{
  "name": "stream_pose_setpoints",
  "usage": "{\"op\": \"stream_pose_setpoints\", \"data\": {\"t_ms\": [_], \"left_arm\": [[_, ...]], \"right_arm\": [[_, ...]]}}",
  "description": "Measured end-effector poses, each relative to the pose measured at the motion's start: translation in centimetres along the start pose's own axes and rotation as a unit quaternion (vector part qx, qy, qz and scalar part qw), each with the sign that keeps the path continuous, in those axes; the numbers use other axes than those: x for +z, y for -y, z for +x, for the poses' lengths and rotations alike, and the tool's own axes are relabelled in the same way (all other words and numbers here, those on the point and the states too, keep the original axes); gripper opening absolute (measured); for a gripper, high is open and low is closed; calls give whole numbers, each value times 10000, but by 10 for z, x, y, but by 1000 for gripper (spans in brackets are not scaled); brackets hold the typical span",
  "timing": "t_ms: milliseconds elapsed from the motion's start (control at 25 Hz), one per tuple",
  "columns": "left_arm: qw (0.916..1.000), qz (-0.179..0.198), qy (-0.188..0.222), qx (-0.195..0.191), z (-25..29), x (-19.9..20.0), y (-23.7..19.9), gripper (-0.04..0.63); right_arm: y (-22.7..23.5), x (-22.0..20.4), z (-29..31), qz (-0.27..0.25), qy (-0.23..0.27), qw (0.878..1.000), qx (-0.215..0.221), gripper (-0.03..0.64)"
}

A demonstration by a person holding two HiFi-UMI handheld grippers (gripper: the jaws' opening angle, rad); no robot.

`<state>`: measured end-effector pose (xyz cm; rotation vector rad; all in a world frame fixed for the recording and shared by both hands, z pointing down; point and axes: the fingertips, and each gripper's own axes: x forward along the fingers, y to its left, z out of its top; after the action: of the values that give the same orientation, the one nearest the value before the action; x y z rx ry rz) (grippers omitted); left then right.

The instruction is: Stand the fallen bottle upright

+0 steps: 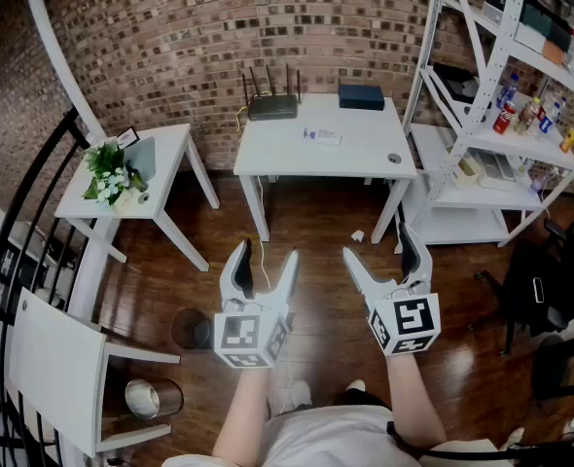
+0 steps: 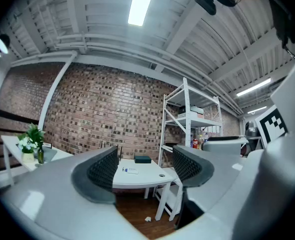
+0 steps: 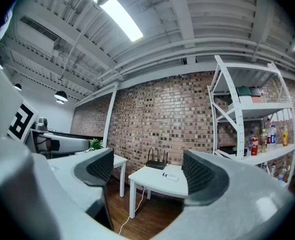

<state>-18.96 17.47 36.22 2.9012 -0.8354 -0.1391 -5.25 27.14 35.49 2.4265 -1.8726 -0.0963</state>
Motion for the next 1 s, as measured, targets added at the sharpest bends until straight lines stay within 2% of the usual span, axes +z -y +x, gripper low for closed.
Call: {"op": "stream_pose_setpoints", "data": {"t_ms": [120, 200, 400, 640, 840, 1000], "left_arm": [[9997, -138, 71, 170, -2, 0, -11, 353], [9997, -195, 63, 151, 7, -7, -5, 350], [9999, -119, 2, 101, 47, -24, -4, 348], [10000, -44, -25, 63, 132, -17, 2, 347], [9996, 130, 73, 254, 194, -10, 11, 347], [9988, 129, -100, 459, 220, -24, 3, 345]], "right_arm": [[-18, -11, 10, -79, -138, 9996, 239, 416], [-11, -18, 8, -108, -166, 9994, 266, 414], [24, -36, 33, 148, -184, 9995, 209, 413], [75, -42, 107, 334, -241, 9973, 614, 397], [130, -44, 164, 564, -220, 9944, 871, 397], [147, -66, 187, 759, -406, 9907, 1050, 397]]}}
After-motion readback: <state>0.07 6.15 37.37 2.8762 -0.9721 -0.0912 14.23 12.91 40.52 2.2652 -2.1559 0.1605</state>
